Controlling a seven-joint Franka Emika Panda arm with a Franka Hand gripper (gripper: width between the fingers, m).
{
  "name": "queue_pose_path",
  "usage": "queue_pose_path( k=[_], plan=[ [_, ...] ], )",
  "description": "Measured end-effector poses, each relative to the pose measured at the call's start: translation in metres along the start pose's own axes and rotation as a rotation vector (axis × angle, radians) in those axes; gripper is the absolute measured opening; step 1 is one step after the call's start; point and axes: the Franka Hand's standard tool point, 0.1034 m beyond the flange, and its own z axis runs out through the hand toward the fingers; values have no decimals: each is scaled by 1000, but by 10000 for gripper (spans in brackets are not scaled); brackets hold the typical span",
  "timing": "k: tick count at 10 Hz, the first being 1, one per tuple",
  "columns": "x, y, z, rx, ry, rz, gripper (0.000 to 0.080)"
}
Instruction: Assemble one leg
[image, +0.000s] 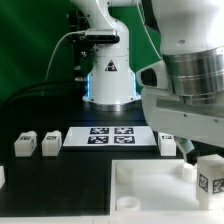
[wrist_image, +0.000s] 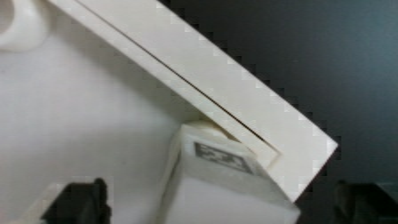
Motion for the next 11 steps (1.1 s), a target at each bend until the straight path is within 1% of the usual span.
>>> queue_pose_path(
  k=[2, 3, 4, 5, 6, 7, 8, 9, 10, 11],
  plan=[
    [0, 1, 2, -2, -1, -153, 645],
    [3, 3, 3, -12, 16, -340, 648],
    [6, 5, 7, -32, 61, -574, 649],
    [8, 5, 8, -38, 88, -715, 649],
    [10, 1, 7, -55, 121, -904, 649],
    [7, -2, 7, -62, 135, -933, 649],
    [6, -2, 7, -59, 134, -912, 649],
    [7, -2, 8, -58, 134, -899, 547],
    [6, -3, 8, -46, 133, -803, 413],
    [6, -3, 8, -42, 133, -737, 413]
  ],
)
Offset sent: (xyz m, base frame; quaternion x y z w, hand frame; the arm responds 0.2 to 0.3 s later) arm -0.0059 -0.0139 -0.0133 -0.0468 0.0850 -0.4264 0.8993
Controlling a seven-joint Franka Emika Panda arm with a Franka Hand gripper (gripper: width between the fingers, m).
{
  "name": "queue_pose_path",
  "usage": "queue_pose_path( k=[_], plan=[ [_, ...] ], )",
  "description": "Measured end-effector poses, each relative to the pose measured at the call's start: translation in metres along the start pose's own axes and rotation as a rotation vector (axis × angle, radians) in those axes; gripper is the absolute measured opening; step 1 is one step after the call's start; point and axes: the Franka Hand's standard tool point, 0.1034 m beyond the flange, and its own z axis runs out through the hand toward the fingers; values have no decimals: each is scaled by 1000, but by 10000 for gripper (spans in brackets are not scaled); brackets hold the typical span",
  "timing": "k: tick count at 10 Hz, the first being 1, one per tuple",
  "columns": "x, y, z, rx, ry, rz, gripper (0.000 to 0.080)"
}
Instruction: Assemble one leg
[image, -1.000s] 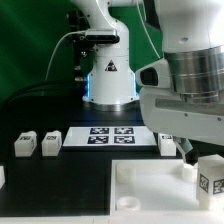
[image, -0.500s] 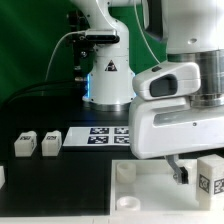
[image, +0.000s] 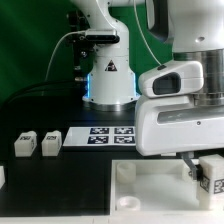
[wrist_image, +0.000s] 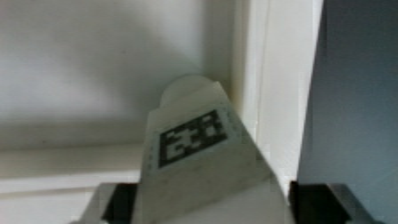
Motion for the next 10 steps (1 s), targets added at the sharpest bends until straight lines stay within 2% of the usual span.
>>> queue_pose_path(
  k=[1, 2, 3, 5, 7, 8, 10],
  plan=[
    [0, 3, 0, -3, 0, 127, 295],
    [0, 4, 0, -4, 0, 222, 295],
    [2, 5, -1, 6, -10, 360, 295],
    [2, 8, -2, 24, -40, 761, 295],
    [1, 4, -1, 58, -88, 1270, 295],
    [1, 5, 0, 82, -113, 1404, 295],
    [1, 4, -1, 77, -127, 1593, 295]
  ],
)
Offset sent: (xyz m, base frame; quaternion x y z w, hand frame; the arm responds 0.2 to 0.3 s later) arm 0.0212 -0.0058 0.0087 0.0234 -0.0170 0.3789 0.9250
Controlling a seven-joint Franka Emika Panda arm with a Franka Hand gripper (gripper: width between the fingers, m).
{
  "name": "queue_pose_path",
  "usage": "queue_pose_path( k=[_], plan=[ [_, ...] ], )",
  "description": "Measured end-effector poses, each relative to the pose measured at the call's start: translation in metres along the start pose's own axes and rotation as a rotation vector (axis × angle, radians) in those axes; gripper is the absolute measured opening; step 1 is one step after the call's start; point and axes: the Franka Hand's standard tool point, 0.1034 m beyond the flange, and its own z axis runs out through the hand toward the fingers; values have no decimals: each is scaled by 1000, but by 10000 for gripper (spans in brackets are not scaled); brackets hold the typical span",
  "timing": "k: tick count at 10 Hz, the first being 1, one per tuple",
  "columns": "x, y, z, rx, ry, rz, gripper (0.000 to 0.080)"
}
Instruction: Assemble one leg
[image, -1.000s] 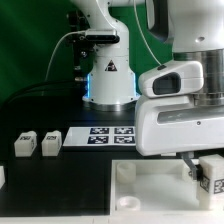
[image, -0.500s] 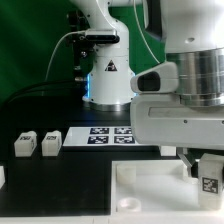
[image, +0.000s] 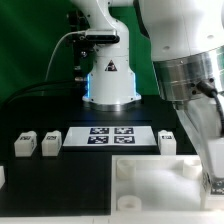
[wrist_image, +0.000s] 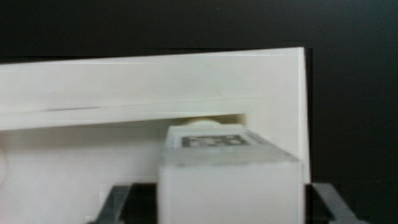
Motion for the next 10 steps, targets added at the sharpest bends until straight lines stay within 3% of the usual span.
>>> queue_pose_path(
  k=[3, 5, 6, 7, 8, 9, 10],
  plan=[
    [3, 1, 0, -3, 1, 219, 295],
    [6, 1, 0, -5, 11, 219, 295],
    [5, 2, 0, -7, 11, 217, 367],
    [5, 2, 0, -7, 11, 216, 553],
    [5, 2, 0, -7, 11, 215, 553],
    [5, 2, 0, -7, 11, 214, 630],
    [4, 3, 0, -8, 11, 211, 644]
  ],
)
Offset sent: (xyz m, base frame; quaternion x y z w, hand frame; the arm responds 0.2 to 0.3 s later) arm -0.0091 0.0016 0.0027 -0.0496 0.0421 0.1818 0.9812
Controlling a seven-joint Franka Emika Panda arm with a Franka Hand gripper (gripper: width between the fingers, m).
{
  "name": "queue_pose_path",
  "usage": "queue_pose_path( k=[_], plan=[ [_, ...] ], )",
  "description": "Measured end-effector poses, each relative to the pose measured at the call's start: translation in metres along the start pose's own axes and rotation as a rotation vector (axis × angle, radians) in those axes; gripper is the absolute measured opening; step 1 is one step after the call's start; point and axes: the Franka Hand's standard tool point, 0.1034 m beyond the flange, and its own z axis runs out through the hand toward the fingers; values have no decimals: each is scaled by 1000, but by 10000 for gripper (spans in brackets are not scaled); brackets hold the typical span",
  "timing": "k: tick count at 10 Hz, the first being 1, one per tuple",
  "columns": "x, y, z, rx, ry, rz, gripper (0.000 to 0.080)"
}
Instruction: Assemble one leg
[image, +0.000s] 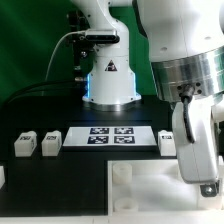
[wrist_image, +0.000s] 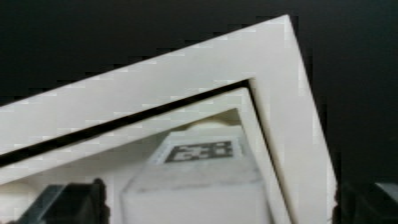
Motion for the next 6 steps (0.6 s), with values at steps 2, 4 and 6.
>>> queue_pose_path(
  k=[2, 4, 6],
  plan=[
    [-9, 4, -11, 11, -9, -13, 644],
    [-16, 1, -33, 35, -24, -30, 650],
    [-16, 2, -31, 32, -23, -33, 650]
  ],
)
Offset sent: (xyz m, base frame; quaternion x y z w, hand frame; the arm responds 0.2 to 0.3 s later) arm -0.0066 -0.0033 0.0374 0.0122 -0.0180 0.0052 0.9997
